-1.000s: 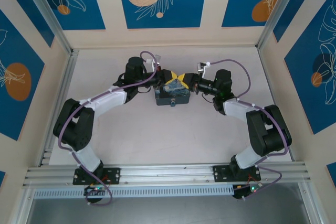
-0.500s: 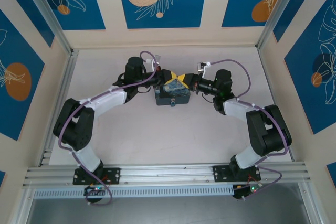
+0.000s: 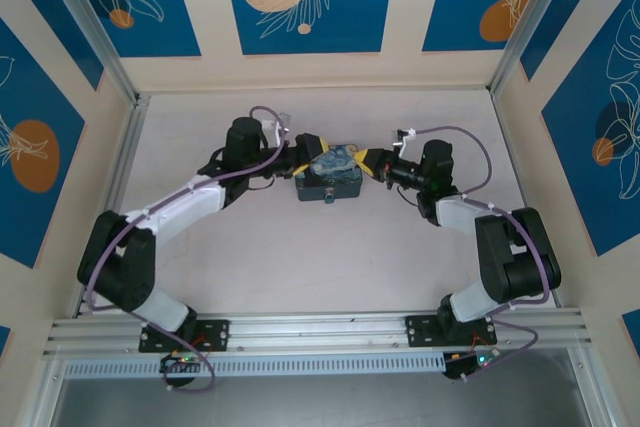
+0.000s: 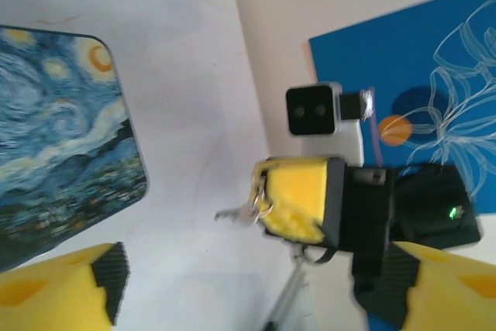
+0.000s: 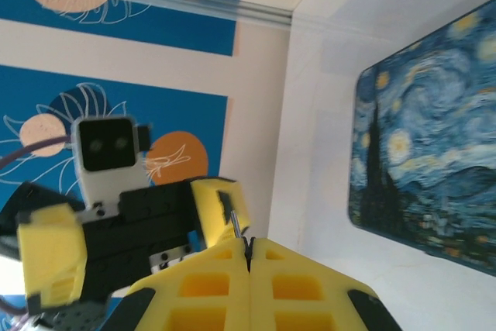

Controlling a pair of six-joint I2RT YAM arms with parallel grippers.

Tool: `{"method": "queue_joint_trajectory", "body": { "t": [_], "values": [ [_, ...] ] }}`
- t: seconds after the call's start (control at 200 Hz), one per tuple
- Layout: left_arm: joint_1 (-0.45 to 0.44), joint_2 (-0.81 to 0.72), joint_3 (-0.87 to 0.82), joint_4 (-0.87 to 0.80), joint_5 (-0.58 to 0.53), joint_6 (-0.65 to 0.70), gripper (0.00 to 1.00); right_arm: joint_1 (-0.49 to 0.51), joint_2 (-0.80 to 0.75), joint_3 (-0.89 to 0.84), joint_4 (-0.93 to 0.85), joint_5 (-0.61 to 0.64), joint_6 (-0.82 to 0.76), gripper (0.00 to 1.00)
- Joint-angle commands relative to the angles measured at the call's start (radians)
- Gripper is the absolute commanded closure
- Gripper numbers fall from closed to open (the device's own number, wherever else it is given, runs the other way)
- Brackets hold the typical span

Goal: Unlock the padlock with the key

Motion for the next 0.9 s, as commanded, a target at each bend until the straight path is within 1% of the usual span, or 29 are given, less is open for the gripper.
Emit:
{"method": "queue_joint_trajectory", "body": {
  "t": [0.0,0.07,0.185,0.285,0.405,0.625,0.77,0.895],
  "values": [
    [-0.03,-0.063,-0.046,-0.162,-0.092,0.157,0.03,-0.022,-0.008,0.025,-0.115,0.008,-0.065,1.0],
    [-0.064,-0.076,-0.077,-0.205,-0.139,0.199,0.02,-0.029,0.015,0.046,-0.165,0.018,-0.084,1.0],
    [-0.127,-0.075,-0.132,-0.215,-0.213,0.244,0.0,-0.031,0.062,0.063,-0.175,0.02,-0.085,1.0],
    [-0.181,-0.045,-0.154,-0.213,-0.27,0.282,0.0,-0.03,0.099,0.068,-0.165,0.023,-0.074,1.0],
    [-0.216,0.021,-0.151,-0.178,-0.309,0.311,0.0,-0.025,0.136,0.076,-0.155,0.03,-0.064,1.0],
    [-0.238,0.184,-0.105,-0.082,-0.361,0.348,0.0,-0.015,0.187,0.094,-0.156,0.048,-0.056,1.0],
    [-0.237,0.254,-0.088,-0.016,-0.431,0.382,0.01,-0.007,0.221,0.122,-0.156,0.053,-0.049,1.0],
    [-0.237,0.31,-0.063,0.033,-0.457,0.414,0.01,0.0,0.26,0.154,-0.167,0.058,-0.048,1.0]
  ]
}}
